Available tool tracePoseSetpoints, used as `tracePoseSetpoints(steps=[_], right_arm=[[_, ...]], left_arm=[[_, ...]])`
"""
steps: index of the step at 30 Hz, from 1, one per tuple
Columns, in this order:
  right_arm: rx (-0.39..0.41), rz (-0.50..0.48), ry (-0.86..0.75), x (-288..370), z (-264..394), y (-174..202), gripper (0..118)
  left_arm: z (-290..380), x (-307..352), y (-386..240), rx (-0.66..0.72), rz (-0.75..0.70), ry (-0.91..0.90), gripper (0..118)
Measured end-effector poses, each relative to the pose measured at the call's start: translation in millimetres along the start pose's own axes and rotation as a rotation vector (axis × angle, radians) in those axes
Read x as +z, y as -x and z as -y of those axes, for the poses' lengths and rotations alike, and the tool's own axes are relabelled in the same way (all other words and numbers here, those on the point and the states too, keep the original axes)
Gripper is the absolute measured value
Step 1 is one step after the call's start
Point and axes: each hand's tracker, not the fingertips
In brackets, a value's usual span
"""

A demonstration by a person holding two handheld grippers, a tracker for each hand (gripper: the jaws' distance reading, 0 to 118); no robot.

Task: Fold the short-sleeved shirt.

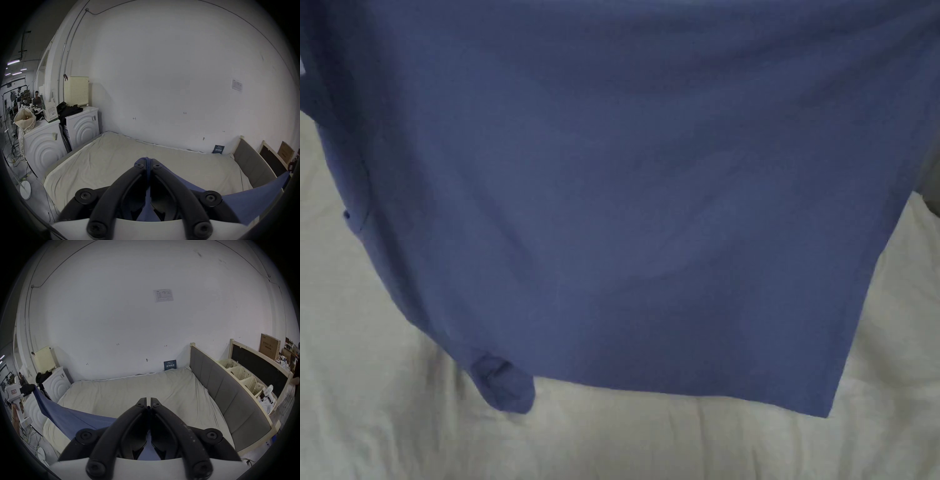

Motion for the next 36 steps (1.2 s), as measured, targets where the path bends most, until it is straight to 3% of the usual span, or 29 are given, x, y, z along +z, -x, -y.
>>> tracePoseSetpoints(steps=[4, 12, 17, 23, 26, 30, 36], right_arm=[[0.065, 0.068, 0.018, -27.0, -28.5, 9.2, 4], [-0.019, 0.154, -0.065, -98.4, -100.3, 19.4, 4], [-0.027, 0.222, -0.123, -129.8, -133.7, 30.5, 4], [-0.091, 0.318, -0.176, -171.2, -167.4, 37.8, 4], [-0.038, 0.360, -0.195, -192.2, -170.5, 48.9, 4], [0.019, 0.348, -0.164, -221.5, -155.0, 51.6, 4], [0.002, 0.339, -0.030, -248.4, -95.7, 40.1, 4]], left_arm=[[-30.3, -24.7, -22.8, -0.044, -0.073, -0.054, 4], [-94.2, -95.5, -80.0, -0.183, -0.172, -0.177, 4], [-128.9, -132.8, -94.3, -0.057, -0.141, -0.239, 4], [-151.1, -163.9, -110.9, 0.114, -0.107, -0.389, 4], [-148.2, -182.7, -120.3, 0.100, -0.122, -0.388, 4], [-112.0, -218.5, -124.3, -0.067, -0.187, -0.322, 4], [-36.1, -255.0, -108.4, -0.074, -0.162, -0.123, 4]])
